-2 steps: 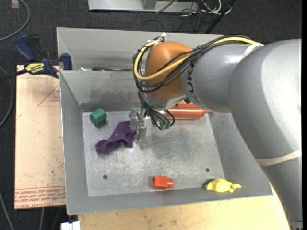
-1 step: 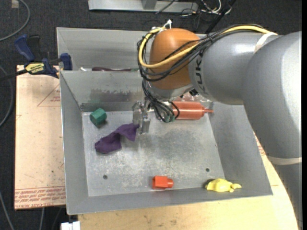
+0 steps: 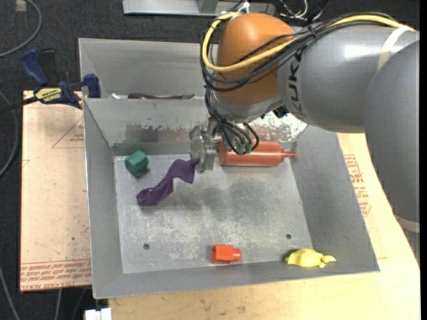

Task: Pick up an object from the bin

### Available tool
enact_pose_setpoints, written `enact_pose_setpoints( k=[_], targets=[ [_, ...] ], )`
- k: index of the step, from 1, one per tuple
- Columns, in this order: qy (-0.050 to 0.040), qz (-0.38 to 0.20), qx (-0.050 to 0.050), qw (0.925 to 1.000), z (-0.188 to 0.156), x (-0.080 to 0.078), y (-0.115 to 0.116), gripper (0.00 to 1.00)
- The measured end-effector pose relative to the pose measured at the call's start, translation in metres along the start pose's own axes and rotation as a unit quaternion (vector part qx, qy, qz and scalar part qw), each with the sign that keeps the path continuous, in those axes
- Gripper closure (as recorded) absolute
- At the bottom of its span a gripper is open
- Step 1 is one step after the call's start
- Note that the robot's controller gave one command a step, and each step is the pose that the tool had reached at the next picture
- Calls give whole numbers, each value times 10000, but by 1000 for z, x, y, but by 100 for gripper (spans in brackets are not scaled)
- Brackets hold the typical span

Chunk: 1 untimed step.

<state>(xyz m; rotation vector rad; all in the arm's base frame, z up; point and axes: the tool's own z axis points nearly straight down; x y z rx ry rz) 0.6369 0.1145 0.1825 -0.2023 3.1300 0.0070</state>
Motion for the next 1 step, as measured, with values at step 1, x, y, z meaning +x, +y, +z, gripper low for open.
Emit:
enact_pose_setpoints(
  k=[1],
  targets=[
    [-6, -143, -2, 9999, -44, -3, -2, 100]
  ],
)
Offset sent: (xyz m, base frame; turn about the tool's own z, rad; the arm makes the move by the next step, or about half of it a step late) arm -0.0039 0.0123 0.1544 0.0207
